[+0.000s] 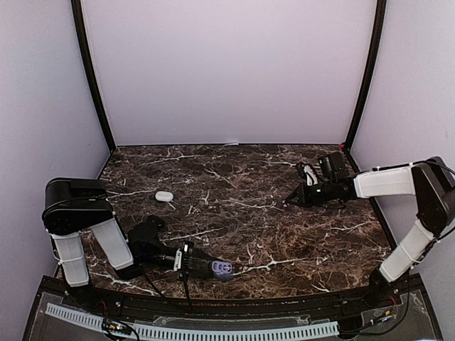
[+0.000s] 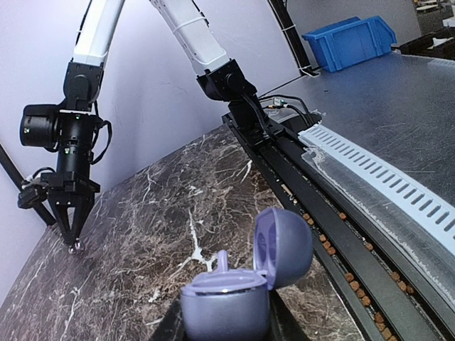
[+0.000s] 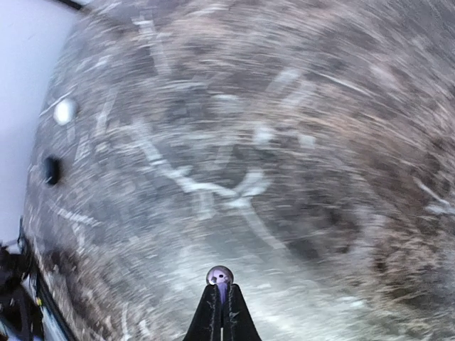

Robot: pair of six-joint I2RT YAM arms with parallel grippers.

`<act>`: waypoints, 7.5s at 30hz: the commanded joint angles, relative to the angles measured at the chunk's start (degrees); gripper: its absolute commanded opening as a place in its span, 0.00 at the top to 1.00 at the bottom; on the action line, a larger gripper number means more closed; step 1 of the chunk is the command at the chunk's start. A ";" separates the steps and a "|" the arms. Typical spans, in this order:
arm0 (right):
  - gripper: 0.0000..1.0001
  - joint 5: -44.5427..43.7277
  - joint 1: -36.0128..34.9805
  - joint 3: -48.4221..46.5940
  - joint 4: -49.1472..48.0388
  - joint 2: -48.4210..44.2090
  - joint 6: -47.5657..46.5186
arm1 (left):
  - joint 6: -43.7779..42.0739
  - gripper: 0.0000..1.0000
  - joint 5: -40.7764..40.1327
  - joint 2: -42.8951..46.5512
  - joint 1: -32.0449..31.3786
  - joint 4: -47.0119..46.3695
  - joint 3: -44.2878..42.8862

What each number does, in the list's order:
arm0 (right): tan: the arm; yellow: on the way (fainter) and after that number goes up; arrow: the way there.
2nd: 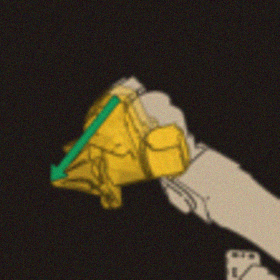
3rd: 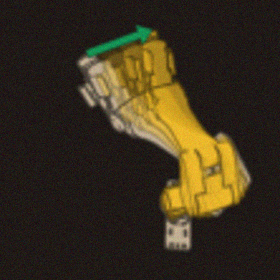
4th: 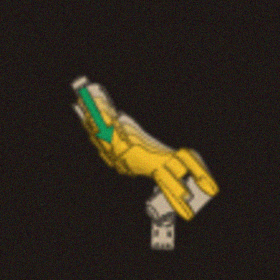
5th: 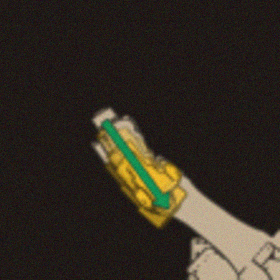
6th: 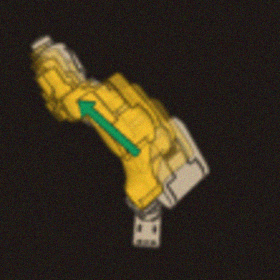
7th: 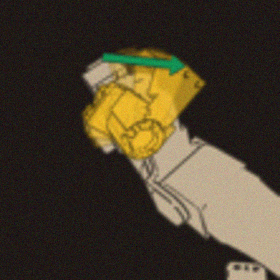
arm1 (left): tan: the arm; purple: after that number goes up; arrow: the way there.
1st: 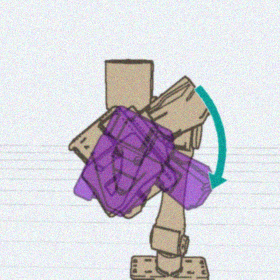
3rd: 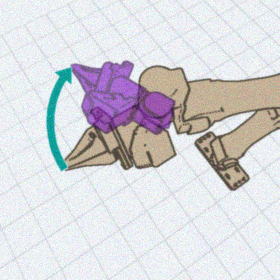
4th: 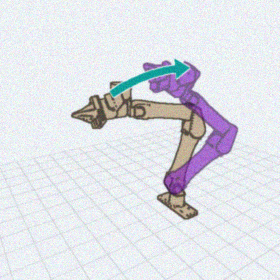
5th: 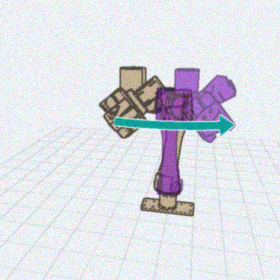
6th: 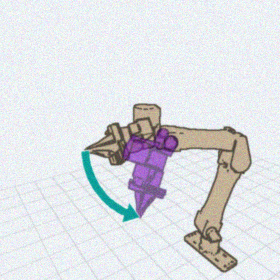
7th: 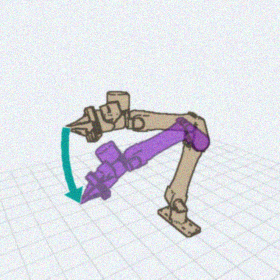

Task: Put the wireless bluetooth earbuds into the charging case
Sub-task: Pick up the right earbud from the center of the board, then insert the right earbud into the right side groove of the charging case, then close the charging case with the earbuds, then place the charging case with the earbuds at the center of the board.

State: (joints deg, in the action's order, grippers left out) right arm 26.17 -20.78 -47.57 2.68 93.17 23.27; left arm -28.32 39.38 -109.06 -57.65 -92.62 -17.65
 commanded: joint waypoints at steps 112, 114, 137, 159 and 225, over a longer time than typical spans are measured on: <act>1.00 -33.06 -38.81 0.57 3.92 -24.73 58.30 | -41.21 1.00 -39.99 -8.50 -5.63 0.17 -28.67; 1.00 -33.41 -38.81 0.78 3.88 -24.63 58.21 | -41.21 1.00 -39.91 -8.54 -5.63 0.26 -28.67; 0.74 -41.22 -38.75 -1.56 10.68 -31.62 45.43 | -37.49 1.00 -40.26 -8.72 -5.72 -2.56 -26.05; 1.00 -21.41 -32.85 28.73 -22.93 -29.97 31.65 | -35.06 1.00 -40.06 -7.40 -5.80 -3.75 -25.50; 1.00 -42.23 -19.78 7.89 -14.36 -18.99 -5.76 | 52.41 0.96 -8.14 9.72 26.36 90.80 -43.83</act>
State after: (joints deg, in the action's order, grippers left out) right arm -18.55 -42.44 -42.00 -5.23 73.38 17.45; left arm 22.85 25.15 -96.20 -35.00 -5.50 -58.83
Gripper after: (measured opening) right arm 0.004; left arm 0.300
